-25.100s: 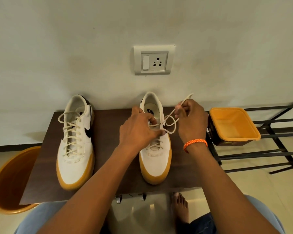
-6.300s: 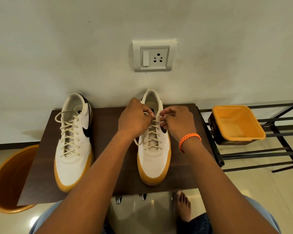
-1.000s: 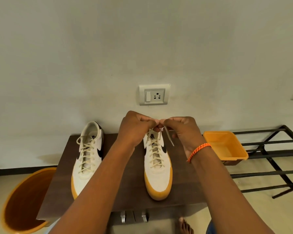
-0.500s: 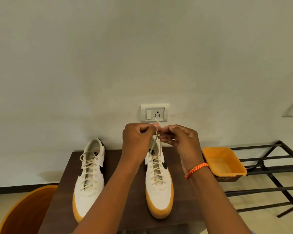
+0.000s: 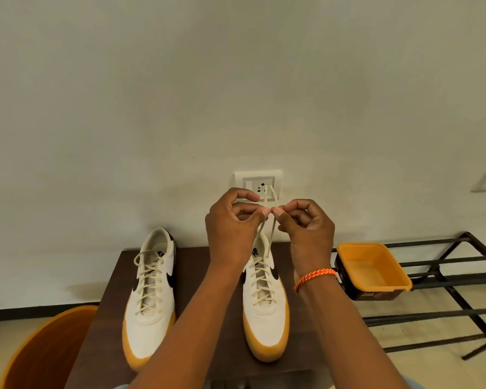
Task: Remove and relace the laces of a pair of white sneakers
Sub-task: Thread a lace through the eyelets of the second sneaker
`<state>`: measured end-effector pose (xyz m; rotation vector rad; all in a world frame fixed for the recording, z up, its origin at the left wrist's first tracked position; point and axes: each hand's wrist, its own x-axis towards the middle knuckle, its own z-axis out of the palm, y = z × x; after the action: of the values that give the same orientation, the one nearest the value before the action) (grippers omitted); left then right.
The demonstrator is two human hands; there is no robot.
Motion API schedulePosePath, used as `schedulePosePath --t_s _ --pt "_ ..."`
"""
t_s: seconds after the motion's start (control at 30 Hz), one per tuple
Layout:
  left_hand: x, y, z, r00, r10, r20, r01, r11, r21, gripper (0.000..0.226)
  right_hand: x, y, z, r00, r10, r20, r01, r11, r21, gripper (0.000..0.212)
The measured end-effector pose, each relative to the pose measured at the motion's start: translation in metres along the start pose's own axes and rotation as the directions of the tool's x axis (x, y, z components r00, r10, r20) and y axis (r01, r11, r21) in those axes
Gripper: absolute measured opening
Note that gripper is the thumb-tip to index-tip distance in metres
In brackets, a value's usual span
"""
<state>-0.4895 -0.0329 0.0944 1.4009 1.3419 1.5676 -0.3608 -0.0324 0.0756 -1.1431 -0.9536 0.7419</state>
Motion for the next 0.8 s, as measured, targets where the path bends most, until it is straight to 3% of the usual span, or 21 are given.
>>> schedulePosePath --t_s 0.2,0.37,0.5,0.8 --pt "0.001 0.0 0.005 1.0 0.0 -0.021 0.0 1.0 -0.007 0.019 0.002 -0.001 0.001 0.999 -0.047 -0.005 0.047 0.997 -0.064 0.017" --pt "0.002 0.0 0.009 1.0 0.011 -0.01 -0.011 1.0 -0.02 0.02 0.004 -0.008 -0.001 0.986 -0.165 0.024 0.167 0.975 -0.149 0.02" --pt "0.005 -0.001 0.008 0.996 -0.072 0.061 0.077 0.994 -0.084 0.016 0.005 -0.009 0.0 0.974 -0.226 0.037 0.228 0.953 -0.198 0.019" --pt "0.01 -0.009 0.01 0.971 -0.179 0.158 0.205 0.964 -0.169 0.018 0.007 0.008 0.0 0.979 -0.195 0.06 0.2 0.976 -0.088 0.02"
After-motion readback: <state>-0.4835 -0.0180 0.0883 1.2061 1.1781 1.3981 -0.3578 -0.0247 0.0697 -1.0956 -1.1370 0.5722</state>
